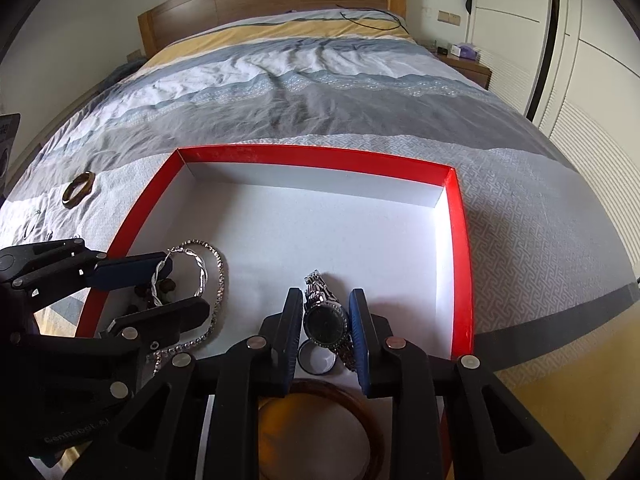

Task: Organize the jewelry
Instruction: 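Carry the silver watch and twisted hoop into the red box with both tools, then open both tools to release the watch and hoop in the box, then withdraw both tools from the box back toward the remaining jewelry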

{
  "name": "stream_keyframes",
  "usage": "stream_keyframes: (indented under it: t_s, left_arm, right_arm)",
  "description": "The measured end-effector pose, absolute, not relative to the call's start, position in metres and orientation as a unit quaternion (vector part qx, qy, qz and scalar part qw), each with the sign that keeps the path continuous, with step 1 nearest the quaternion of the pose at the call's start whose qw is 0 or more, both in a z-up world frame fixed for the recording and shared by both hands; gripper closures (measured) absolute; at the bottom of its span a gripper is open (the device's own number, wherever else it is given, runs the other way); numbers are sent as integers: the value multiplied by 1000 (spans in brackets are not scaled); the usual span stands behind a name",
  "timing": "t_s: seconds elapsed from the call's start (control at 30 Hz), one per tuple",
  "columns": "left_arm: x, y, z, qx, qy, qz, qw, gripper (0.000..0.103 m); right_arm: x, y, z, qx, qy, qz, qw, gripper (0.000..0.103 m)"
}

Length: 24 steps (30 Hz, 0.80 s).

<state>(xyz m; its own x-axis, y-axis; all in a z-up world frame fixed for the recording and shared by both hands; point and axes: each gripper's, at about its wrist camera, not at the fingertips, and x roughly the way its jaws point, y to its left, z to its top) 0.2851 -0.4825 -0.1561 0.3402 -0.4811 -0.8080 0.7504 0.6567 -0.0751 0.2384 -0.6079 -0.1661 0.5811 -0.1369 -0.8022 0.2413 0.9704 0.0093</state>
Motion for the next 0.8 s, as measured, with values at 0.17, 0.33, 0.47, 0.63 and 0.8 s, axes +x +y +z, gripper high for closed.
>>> stream_keyframes:
  t_s: [0.17,0.33,0.47,0.63,0.8]
  left_arm:
    - [277,-475,-137,153,421,-387,806,64]
    - [263,-460,-103,143,405,-387,816,64]
    - [247,-437,-65,133,388,-376,831,64]
    - [221,-396,-13,117,364,-350,855,64]
    - [187,-345,34,109,338,-320,878,63]
  right_arm:
    - [226,-609,-155,69,439,-128,887,65]
    - [204,-605,-127,77,417,-143,894,65]
    - [182,-592,-94,89,394,-145,903,64]
    - [150,-559,-49,99,367,-131,916,63]
    - [116,-515,-4,100,335,-103,931,59]
